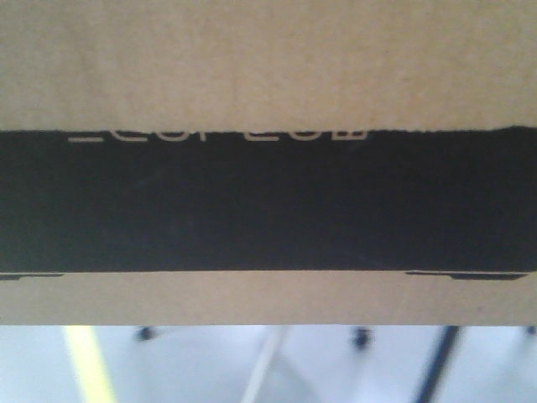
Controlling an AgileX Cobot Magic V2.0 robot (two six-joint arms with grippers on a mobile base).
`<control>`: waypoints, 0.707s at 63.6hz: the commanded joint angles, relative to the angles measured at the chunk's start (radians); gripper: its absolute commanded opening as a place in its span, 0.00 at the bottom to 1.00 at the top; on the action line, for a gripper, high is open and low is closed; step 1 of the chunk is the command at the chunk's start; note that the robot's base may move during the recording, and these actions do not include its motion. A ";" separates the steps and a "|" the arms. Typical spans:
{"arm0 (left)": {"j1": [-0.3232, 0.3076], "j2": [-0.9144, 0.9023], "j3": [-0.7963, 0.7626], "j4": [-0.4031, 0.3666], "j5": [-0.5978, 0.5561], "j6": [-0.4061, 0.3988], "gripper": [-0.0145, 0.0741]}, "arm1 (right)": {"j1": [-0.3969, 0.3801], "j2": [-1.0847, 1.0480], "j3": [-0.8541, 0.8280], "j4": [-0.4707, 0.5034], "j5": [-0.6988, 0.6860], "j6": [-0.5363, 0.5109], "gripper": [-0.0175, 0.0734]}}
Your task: Grab box from left shelf to table start
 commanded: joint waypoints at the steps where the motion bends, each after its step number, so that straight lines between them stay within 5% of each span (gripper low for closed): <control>1: -0.006 -0.008 -0.037 -0.049 -0.113 -0.026 0.15 | -0.006 0.001 -0.027 -0.035 -0.099 -0.010 0.25; 45: -0.006 -0.008 -0.037 -0.049 -0.113 -0.026 0.15 | -0.006 0.001 -0.027 -0.035 -0.099 -0.010 0.25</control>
